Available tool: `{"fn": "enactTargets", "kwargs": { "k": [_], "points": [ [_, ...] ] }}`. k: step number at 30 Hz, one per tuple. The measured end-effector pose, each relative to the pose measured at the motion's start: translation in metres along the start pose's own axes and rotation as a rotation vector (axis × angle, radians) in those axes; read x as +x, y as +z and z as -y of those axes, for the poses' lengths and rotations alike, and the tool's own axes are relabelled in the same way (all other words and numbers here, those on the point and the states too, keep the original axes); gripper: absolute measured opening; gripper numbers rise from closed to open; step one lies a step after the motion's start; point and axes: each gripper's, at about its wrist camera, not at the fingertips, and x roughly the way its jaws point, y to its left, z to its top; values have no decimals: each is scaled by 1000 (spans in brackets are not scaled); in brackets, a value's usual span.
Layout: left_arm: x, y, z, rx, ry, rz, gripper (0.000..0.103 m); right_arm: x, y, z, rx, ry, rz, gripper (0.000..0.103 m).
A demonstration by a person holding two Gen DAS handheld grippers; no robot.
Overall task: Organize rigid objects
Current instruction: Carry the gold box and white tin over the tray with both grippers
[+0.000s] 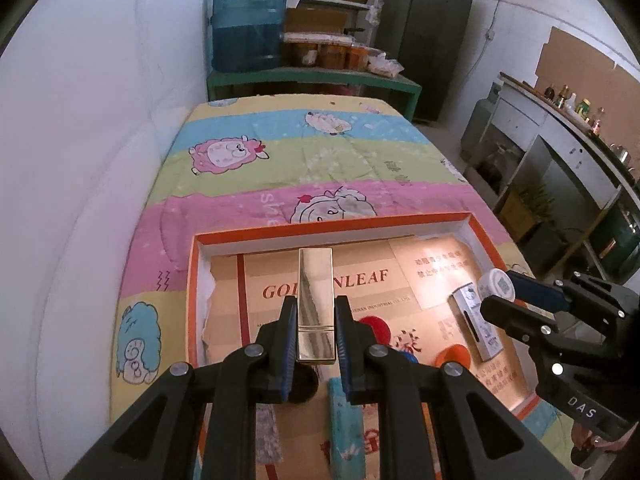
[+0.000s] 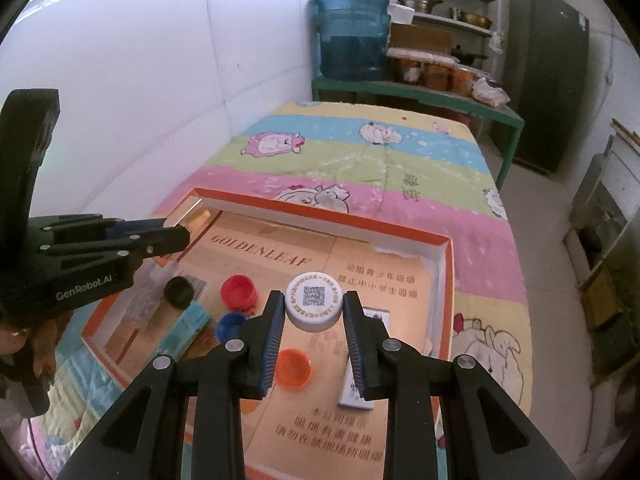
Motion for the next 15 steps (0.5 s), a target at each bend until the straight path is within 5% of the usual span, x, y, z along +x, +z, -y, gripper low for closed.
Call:
{"fn": "enactTargets", "kwargs": {
  "k": [15],
  "points": [
    [52, 16, -4, -22, 2, -118, 18, 58, 23, 15, -18, -12, -102, 30]
  ]
}}
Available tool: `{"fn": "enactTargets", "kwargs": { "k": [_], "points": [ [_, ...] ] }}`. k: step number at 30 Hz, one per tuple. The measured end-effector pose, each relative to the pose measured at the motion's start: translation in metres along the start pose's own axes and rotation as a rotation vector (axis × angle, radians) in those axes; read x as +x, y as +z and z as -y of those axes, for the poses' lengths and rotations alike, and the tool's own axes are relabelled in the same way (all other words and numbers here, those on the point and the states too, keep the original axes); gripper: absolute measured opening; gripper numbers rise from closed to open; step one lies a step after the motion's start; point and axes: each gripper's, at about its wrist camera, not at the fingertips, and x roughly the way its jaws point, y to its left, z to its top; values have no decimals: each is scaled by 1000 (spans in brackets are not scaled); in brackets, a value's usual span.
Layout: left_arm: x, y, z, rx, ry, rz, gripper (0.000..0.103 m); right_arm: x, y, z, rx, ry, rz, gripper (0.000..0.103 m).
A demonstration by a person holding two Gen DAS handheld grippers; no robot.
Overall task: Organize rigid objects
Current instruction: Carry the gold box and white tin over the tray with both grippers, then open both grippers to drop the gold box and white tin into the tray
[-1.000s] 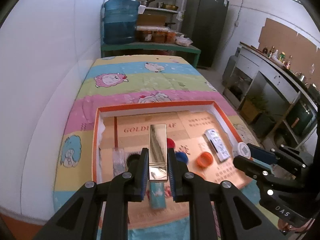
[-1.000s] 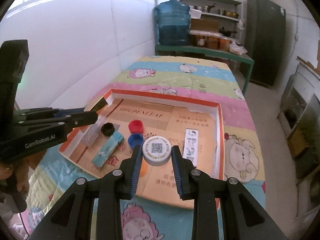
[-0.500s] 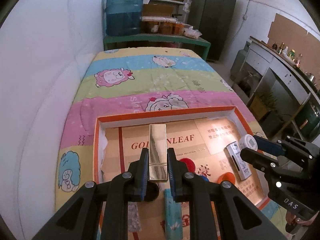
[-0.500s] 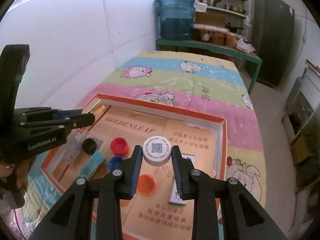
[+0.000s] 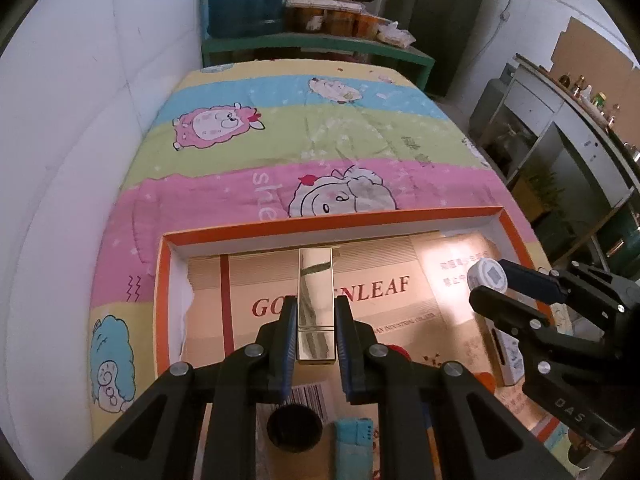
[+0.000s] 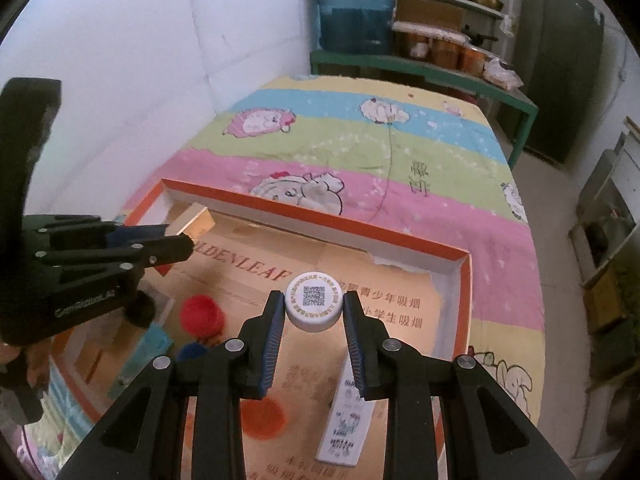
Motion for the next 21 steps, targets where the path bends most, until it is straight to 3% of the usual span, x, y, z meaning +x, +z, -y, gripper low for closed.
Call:
{"fn": "enactTargets", "kwargs": {
  "k": [21],
  "points": [
    [23, 0, -6, -9, -6, -40, 18, 41, 1, -4, -8, 30, -86, 31]
  ]
}}
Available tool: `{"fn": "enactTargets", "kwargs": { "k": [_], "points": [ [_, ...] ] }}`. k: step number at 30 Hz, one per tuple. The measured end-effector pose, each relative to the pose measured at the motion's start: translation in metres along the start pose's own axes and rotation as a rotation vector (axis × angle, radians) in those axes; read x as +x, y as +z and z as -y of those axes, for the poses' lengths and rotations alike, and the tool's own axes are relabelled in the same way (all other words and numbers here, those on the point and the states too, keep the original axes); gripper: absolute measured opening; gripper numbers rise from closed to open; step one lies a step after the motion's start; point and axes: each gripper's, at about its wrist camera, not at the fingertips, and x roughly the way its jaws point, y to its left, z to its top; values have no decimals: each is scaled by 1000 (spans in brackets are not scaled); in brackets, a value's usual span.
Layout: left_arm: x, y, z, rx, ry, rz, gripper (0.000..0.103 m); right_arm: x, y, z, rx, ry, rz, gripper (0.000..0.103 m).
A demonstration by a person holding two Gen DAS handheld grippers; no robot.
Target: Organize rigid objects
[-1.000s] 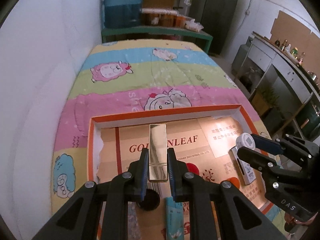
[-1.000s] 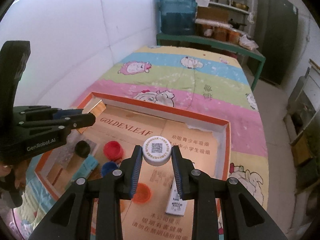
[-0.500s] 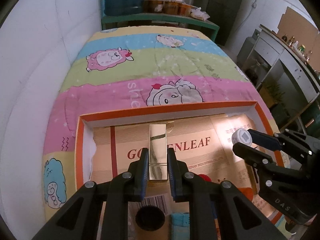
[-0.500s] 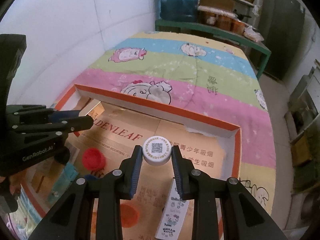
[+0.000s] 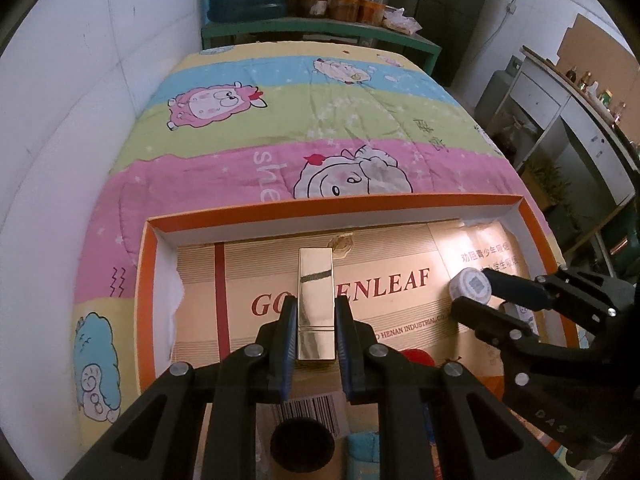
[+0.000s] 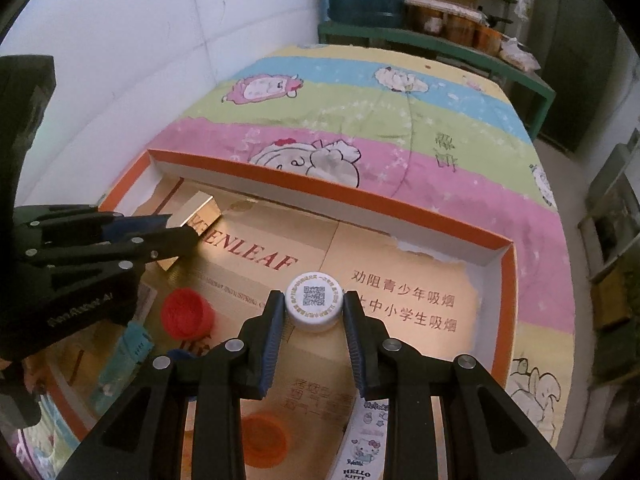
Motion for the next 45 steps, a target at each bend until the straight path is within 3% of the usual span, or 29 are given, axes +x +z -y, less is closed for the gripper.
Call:
{"fn": "enactTargets", "kwargs": {
  "k": [7, 12, 17, 21, 23, 45],
  "points": [
    [1, 0, 0, 4, -12, 6, 20, 2, 0, -1, -13, -5, 4, 31],
    [0, -1, 1, 7, -9, 19, 37, 1, -1, 0, -6, 0, 11, 31],
    [-3, -1, -3, -9, -15, 32, 39, -3, -3, -1, -11, -20, 23, 35],
    [-8, -2, -1, -5, -17, 47, 51, -9, -5, -1, -3, -23, 35, 38],
    [-12, -3, -1, -6, -20, 56, 51, -13, -6, -1, 1, -30, 40, 46],
    [-56, -27, 17, 10, -38, 118, 52, -66, -33, -14, 50, -34, 100, 46]
  ]
}}
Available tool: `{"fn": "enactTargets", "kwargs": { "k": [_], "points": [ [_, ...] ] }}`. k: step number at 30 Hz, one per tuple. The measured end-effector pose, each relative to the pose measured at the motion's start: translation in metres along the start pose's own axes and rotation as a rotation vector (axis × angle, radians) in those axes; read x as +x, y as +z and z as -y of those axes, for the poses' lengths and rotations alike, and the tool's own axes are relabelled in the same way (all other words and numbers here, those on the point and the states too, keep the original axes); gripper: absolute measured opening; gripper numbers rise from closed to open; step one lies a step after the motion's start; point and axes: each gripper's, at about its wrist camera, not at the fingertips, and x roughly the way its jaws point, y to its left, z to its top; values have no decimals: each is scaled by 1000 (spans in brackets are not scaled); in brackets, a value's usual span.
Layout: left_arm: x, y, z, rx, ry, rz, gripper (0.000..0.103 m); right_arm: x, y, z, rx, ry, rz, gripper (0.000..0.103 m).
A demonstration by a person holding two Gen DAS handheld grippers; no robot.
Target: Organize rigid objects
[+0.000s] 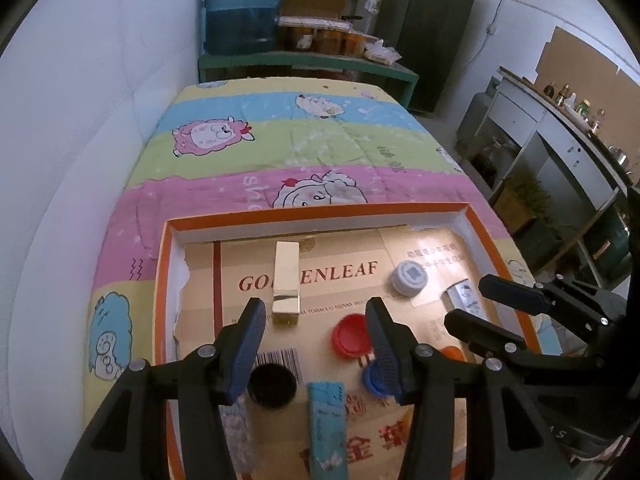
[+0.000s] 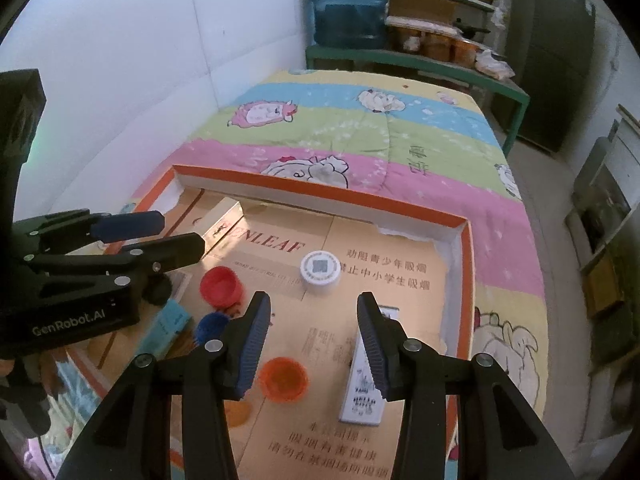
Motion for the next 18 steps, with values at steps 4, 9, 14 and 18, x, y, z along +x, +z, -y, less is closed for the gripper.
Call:
{"fn": "enactTargets", "kwargs": {
  "k": [4, 9, 14, 18],
  "points": [
    [-14, -7, 5, 1, 0, 12, 52, -12, -8, -3, 11, 1, 10, 46],
    [-38, -17, 11, 4, -7, 45, 52, -30, -20, -8, 24, -5, 26, 46],
    [-60, -30, 20, 21, -7, 76, 52, -54, -32, -15, 43, -20, 60, 46],
    [-80, -42, 28, 34, -2, 111, 52, -76, -44, -20, 66, -44, 94, 46]
  ]
}}
